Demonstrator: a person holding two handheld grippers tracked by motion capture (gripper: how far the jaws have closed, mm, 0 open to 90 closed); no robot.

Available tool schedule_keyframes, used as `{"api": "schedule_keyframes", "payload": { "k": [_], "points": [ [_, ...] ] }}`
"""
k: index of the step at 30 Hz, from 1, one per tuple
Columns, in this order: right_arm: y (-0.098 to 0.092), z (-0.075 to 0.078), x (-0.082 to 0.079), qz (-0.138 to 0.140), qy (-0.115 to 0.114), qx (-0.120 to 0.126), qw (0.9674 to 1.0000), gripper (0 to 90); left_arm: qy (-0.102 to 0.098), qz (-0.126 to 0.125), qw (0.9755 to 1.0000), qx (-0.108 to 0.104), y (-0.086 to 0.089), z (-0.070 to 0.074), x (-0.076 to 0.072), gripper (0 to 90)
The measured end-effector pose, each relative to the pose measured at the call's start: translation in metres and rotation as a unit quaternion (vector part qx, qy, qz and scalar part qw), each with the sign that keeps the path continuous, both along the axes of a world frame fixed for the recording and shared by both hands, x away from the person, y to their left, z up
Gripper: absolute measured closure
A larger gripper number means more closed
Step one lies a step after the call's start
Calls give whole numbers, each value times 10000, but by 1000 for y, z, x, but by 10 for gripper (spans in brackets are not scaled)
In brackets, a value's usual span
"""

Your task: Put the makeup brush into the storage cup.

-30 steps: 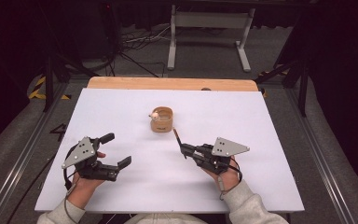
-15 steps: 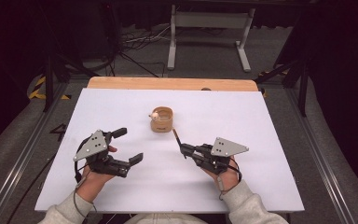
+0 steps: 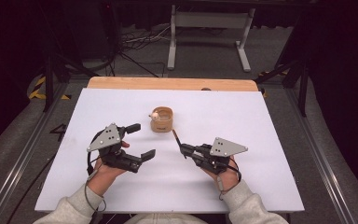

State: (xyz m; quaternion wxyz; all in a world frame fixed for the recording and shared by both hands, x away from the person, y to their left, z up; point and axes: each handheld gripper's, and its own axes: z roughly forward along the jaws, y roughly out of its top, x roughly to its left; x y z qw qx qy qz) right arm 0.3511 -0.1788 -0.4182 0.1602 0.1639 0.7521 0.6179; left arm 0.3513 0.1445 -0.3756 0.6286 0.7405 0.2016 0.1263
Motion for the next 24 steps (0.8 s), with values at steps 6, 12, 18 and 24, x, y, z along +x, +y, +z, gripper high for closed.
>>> {"api": "schedule_keyframes", "payload": {
  "k": [6, 12, 18, 24],
  "points": [
    [0, 0, 0, -3, -4, -8, 10000, 837, 4, -283, 9995, -100, -13, 1, 1, 0],
    [1, -1, 0, 11, -9, -43, 10000, 837, -19, -465, 9989, -29, -27, 4, 2, 1],
    [1, 0, -1, 11, -42, -71, 10000, 837, 92, -499, 9987, -94, -39, 4, 3, 2],
    [1, 0, -1, -5, -51, -82, 10000, 837, 119, -587, 9982, -97, -48, 4, 4, 44]
  ]
}}
